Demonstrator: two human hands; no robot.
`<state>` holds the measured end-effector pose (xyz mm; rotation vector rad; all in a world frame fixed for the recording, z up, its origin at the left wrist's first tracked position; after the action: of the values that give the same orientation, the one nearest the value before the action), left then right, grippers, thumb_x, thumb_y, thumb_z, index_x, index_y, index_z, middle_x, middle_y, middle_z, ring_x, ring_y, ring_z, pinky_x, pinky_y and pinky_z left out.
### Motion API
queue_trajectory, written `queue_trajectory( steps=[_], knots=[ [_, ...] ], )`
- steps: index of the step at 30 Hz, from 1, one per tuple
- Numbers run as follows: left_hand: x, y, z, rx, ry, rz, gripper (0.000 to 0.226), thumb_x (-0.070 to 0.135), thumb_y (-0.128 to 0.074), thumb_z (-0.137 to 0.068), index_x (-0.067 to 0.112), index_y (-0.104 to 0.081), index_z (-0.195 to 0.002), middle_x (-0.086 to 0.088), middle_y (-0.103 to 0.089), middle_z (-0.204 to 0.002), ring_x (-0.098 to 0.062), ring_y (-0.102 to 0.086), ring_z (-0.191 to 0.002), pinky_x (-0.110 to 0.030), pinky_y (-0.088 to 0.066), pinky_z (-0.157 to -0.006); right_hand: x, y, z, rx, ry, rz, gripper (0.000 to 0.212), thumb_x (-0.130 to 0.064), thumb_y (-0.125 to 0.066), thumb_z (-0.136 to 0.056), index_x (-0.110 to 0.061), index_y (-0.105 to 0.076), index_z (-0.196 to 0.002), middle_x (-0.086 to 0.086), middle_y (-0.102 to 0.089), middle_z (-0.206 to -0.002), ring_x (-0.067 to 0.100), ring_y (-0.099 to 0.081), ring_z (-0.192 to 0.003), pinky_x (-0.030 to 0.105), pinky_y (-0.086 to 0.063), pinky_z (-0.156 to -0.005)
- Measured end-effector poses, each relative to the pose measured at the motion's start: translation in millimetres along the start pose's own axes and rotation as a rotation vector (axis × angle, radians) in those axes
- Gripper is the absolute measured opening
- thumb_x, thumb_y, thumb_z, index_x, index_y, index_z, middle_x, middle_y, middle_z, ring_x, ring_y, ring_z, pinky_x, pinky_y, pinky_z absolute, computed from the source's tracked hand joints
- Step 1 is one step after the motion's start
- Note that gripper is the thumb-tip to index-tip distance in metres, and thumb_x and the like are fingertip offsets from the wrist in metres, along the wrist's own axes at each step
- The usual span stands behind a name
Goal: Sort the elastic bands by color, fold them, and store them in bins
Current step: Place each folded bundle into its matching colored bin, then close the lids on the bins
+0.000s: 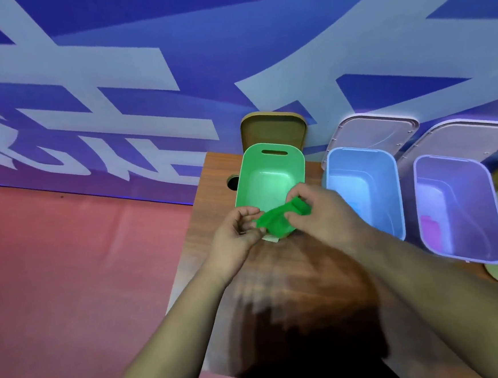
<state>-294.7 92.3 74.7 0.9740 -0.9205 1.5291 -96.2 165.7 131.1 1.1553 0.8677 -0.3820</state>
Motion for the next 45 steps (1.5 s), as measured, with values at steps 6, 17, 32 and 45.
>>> queue_trajectory(
  steps=[6, 17, 32, 45],
  knots=[
    [19, 33, -30, 0.277, -0.077, -0.322, 0.023, -0.001, -0.064, -0.095, 0.013, -0.065, -0.113, 0.011, -0.069, -0.102, 0.000, -0.060, -0.078, -0.008, -0.048, -0.076, 5, -13, -57, -0.053, 0.060, 0.374, 0.023, -0.031, -0.070, -0.085, -0.025, -0.062, -0.106, -0.002, -0.063, -0.100, 0.026, -0.061, -0.094, 0.041, -0.052, -0.076],
    [0, 42, -73, 0.232, 0.106, -0.556, 0.024, 0.018, -0.073, -0.092, 0.019, -0.059, -0.111, 0.007, -0.062, -0.085, -0.022, -0.064, -0.084, -0.035, -0.051, -0.078, 32, -92, -98, -0.455, 0.010, 0.745, 0.030, -0.030, -0.065, -0.089, -0.018, -0.064, -0.116, 0.009, -0.066, -0.108, 0.034, -0.066, -0.099, 0.037, -0.053, -0.070],
    [-10, 45, -83, 0.203, 0.105, -0.563, 0.021, 0.010, -0.071, -0.087, 0.017, -0.062, -0.104, 0.008, -0.061, -0.080, -0.011, -0.057, -0.070, -0.016, -0.040, -0.060, 57, -114, -143, -0.511, -0.040, 0.867, 0.024, -0.027, -0.061, -0.092, -0.017, -0.061, -0.115, 0.009, -0.066, -0.110, 0.035, -0.066, -0.102, 0.038, -0.046, -0.070],
    [19, 33, -98, 0.200, 0.089, -0.602, 0.018, 0.011, -0.066, -0.091, 0.018, -0.060, -0.106, 0.010, -0.063, -0.087, -0.014, -0.063, -0.081, -0.014, -0.043, -0.062, 35, -75, -139, -0.301, 0.027, 0.801, 0.034, -0.029, -0.059, -0.091, -0.016, -0.065, -0.123, 0.008, -0.065, -0.119, 0.034, -0.063, -0.110, 0.041, -0.054, -0.090]
  ],
)
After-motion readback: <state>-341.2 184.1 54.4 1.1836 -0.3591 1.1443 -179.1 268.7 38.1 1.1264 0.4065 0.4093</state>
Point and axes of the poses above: each hand's wrist, its own z-axis away from the middle knuckle, its own y-axis out of the back of the hand, x = y × z, the point moved 4 cm from there along -z, towards the middle knuckle
